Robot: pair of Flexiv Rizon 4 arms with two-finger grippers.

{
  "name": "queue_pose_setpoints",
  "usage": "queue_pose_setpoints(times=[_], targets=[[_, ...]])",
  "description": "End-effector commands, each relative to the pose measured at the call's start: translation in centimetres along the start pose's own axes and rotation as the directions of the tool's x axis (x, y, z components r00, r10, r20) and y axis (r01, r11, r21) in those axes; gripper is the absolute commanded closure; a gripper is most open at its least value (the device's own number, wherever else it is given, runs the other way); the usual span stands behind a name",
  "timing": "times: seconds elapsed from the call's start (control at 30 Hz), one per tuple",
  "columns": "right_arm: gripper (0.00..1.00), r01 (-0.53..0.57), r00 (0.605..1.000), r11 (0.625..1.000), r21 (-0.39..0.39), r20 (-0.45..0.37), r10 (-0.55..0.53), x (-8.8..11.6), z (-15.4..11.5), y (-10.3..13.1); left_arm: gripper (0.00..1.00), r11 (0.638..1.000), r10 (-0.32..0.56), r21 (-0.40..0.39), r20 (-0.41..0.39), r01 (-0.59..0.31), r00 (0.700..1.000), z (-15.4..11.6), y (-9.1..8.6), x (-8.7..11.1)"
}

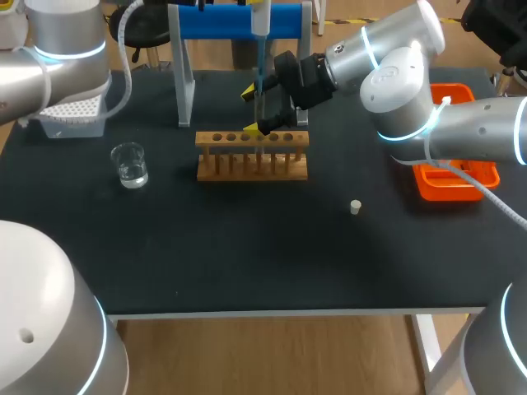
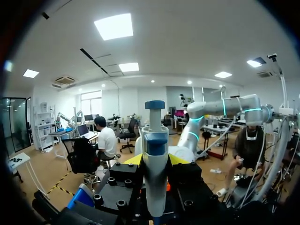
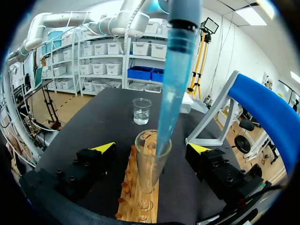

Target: Invert the test tube, pick up the pipette, mount the tip to pipette, aspirate from beaker and dispense into the tube, eject the tip, return the pipette, and cap with the stopper.

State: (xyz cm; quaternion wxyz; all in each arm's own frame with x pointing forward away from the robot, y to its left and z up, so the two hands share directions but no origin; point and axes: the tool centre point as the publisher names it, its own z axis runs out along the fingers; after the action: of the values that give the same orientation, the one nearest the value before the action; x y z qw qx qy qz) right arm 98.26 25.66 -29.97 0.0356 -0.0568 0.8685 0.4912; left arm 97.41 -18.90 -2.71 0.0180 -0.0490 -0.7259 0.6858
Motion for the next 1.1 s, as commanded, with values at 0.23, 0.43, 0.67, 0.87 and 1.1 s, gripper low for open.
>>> queue_pose_setpoints(times=[0.23, 0.43, 0.67, 0.87, 1.1], targets=[[0.0, 0.0, 1.0, 1.0, 0.0, 0.0, 0.0, 0.0, -0.1, 0.0, 1.0, 1.0, -0.008, 0.008, 0.013, 0.008, 1.0, 0.0, 0.6, 0.1], [0.0, 0.0, 1.0, 1.0, 0.0, 0.0, 0.0, 0.0, -0.1, 0.0, 1.0, 1.0, -0.015, 0.011, 0.016, 0.014, 1.0, 0.0, 0.8, 0.0], [0.0, 0.0, 1.0, 1.0, 0.0, 0.0, 0.0, 0.0, -0.1, 0.0, 1.0, 1.0, -0.019, 0.022, 0.023, 0.018, 1.0, 0.2, 1.1, 0.3], [0.0, 0.0, 1.0, 1.0, 0.0, 0.0, 0.0, 0.0, -0.1, 0.0, 1.0, 1.0, -0.023, 0.021, 0.025, 0.022, 0.999, 0.2, 1.3, 0.3], [0.0, 0.0, 1.0, 1.0, 0.0, 0.0, 0.0, 0.0, -0.1, 0.0, 1.0, 1.0, -0.023, 0.016, 0.029, 0.023, 0.999, 0.1, 1.5, 0.3]])
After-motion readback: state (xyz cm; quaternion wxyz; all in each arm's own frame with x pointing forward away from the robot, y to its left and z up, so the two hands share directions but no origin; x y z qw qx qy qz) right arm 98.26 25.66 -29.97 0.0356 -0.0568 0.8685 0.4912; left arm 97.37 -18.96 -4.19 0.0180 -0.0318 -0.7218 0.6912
